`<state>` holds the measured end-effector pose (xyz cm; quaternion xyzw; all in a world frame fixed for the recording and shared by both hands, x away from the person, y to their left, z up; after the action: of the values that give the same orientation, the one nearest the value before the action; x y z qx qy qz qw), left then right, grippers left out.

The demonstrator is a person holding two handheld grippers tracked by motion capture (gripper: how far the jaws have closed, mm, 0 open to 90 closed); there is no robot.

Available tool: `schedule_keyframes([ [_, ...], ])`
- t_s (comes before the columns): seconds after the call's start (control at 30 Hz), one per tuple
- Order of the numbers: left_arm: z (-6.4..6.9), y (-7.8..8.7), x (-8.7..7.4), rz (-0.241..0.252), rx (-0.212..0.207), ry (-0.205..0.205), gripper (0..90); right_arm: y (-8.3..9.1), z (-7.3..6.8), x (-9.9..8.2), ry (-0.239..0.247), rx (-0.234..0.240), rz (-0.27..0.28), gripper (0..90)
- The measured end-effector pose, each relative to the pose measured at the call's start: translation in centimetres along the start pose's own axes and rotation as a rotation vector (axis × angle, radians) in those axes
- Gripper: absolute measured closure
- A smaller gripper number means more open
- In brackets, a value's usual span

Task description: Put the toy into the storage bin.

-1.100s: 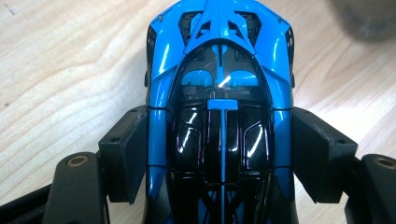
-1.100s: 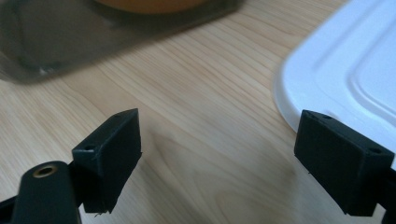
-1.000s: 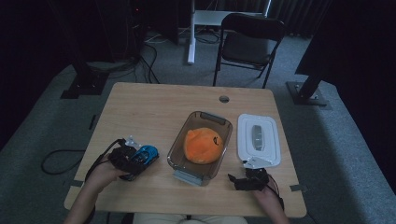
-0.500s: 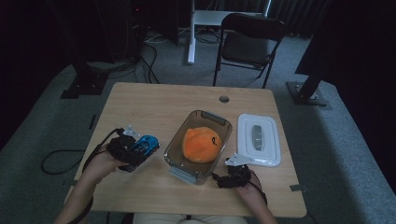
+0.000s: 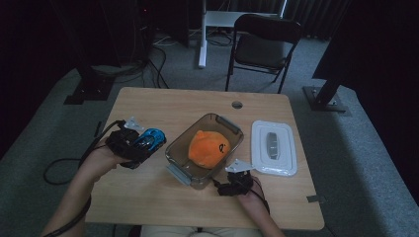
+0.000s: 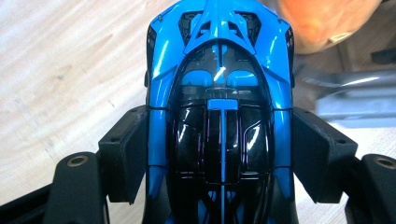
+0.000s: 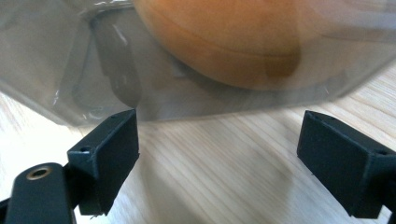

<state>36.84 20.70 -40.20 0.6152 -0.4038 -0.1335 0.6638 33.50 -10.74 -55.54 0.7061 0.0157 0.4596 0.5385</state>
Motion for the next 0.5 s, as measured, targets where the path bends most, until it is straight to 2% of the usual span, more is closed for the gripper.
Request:
schedule_keyframes([
  [0.1, 0.1, 0.5, 1.0, 0.001, 0.003, -0.015, 28.9, -0.3, -0.3, 0.1, 0.016, -0.017, -0.018, 12.3],
  [0.2, 0.4, 0.8, 2.2, 0.012, -0.002, -0.027, 28.9, -0.1, -0.2, 0.0, 0.008, -0.009, -0.006, 12.3],
  [0.3, 1.0, 0.8, 3.4, 0.008, 0.001, -0.054, 28.9, 0.0, -0.1, -0.2, 0.000, -0.008, -0.001, 12.3],
  [0.5, 2.3, 0.6, 6.2, 0.020, -0.022, -0.093, 28.9, 0.4, 0.1, -0.5, 0.004, -0.032, 0.006, 12.3],
])
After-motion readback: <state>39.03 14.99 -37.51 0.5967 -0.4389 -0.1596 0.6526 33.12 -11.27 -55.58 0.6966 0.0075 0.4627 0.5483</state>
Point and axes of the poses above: each handheld gripper's, and its own axes: y roughly backward along the jaws, x roughly out of its top, z roughly to its right, the point moved 5 cm from there along -y, roughly forward along the jaws, and after that the axes turned 11 degrees about -z, right-handed, at the moved point
